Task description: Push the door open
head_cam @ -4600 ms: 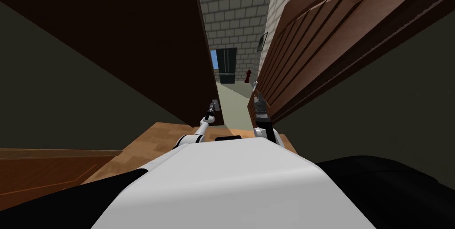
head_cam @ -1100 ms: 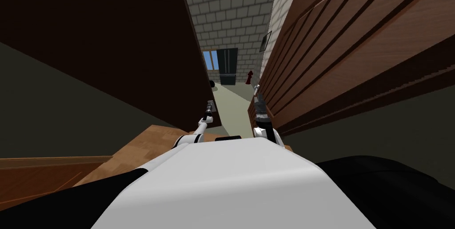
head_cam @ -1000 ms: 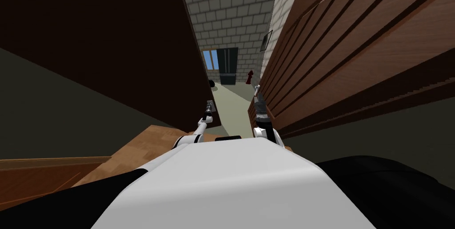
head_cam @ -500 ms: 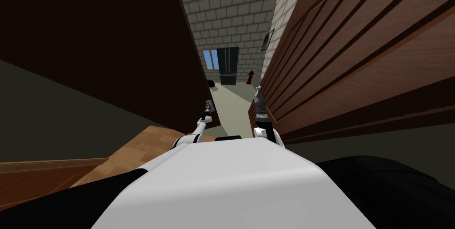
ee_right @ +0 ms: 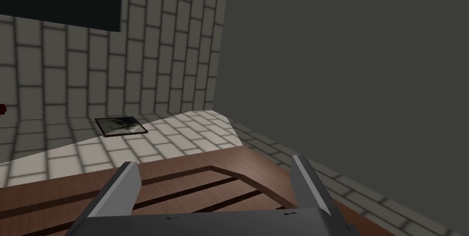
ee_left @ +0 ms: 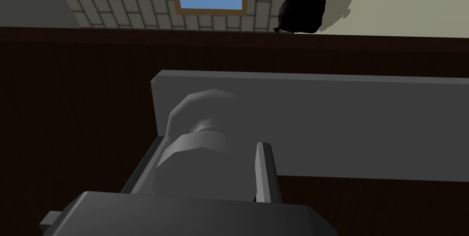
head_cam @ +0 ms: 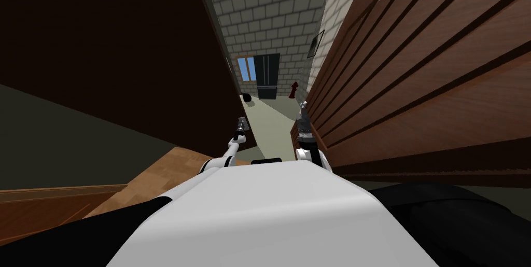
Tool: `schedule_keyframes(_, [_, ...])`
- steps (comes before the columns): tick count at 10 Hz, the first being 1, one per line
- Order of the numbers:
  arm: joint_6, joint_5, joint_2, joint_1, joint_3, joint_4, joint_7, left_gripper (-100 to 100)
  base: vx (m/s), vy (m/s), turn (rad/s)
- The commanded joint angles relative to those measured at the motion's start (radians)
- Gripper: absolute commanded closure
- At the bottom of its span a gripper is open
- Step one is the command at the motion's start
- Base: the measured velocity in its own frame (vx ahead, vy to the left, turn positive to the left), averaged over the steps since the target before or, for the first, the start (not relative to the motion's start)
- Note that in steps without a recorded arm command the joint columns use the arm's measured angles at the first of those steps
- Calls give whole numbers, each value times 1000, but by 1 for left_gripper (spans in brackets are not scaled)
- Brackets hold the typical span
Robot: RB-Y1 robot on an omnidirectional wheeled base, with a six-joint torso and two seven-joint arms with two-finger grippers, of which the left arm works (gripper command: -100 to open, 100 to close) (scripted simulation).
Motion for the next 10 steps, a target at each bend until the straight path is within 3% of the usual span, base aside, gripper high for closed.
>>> schedule_keyframes(1, [-11, 11, 20, -3, 29, 18, -7, 100, 128, -53, 38])
schedule_keyframes(4, [-11, 17, 27, -1, 46, 19, -13, 100, 158, -111, 81])
schedule_keyframes(10, [-10, 46, 57, 7, 117, 22, -36, 100, 179, -90, 64])
